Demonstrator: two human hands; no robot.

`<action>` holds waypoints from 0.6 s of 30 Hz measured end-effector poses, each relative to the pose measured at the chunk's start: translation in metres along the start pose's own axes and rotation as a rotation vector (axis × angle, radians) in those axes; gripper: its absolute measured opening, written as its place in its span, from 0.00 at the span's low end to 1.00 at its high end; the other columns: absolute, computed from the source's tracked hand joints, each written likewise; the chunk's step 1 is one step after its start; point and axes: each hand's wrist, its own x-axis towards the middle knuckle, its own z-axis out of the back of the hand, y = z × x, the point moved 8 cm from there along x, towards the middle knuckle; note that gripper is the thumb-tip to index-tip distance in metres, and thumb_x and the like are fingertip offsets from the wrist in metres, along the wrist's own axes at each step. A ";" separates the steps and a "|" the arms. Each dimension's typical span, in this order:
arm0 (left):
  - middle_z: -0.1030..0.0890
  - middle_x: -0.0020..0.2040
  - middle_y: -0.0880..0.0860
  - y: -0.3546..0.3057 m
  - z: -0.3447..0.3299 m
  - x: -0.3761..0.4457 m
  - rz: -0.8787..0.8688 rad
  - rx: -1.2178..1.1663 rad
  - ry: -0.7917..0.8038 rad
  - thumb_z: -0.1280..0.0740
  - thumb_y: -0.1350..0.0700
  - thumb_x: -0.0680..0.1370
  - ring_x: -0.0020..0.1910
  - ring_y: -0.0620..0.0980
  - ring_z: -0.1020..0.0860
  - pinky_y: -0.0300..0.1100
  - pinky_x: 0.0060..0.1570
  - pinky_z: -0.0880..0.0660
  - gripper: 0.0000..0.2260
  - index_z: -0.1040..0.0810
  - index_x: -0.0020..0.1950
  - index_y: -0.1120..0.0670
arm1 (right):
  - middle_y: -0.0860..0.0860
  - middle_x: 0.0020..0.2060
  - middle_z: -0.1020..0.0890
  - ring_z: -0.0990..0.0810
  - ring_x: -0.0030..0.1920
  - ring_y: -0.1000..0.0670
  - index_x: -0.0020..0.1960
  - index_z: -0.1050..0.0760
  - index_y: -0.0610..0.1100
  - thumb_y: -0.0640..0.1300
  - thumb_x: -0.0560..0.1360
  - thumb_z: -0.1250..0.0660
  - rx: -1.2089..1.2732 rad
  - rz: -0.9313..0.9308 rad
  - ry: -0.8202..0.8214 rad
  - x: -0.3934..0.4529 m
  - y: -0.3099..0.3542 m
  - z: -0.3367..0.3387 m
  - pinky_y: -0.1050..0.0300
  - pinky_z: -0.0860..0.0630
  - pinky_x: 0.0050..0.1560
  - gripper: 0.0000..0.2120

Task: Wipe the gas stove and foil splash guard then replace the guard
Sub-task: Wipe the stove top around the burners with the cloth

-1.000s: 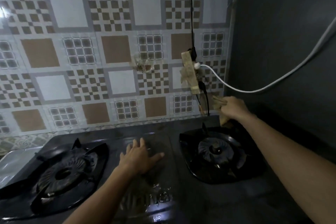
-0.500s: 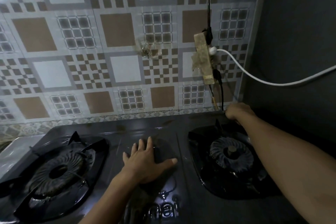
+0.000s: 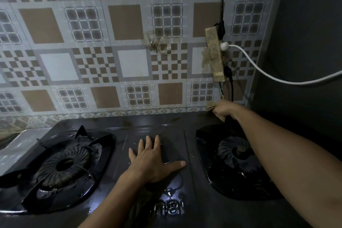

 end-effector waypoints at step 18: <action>0.59 0.80 0.57 -0.002 0.000 -0.002 0.001 -0.008 -0.009 0.41 0.24 0.66 0.78 0.59 0.60 0.65 0.72 0.60 0.54 0.62 0.79 0.51 | 0.41 0.64 0.25 0.25 0.62 0.40 0.66 0.27 0.42 0.37 0.77 0.43 -0.266 0.052 -0.252 -0.022 0.066 -0.026 0.52 0.27 0.57 0.18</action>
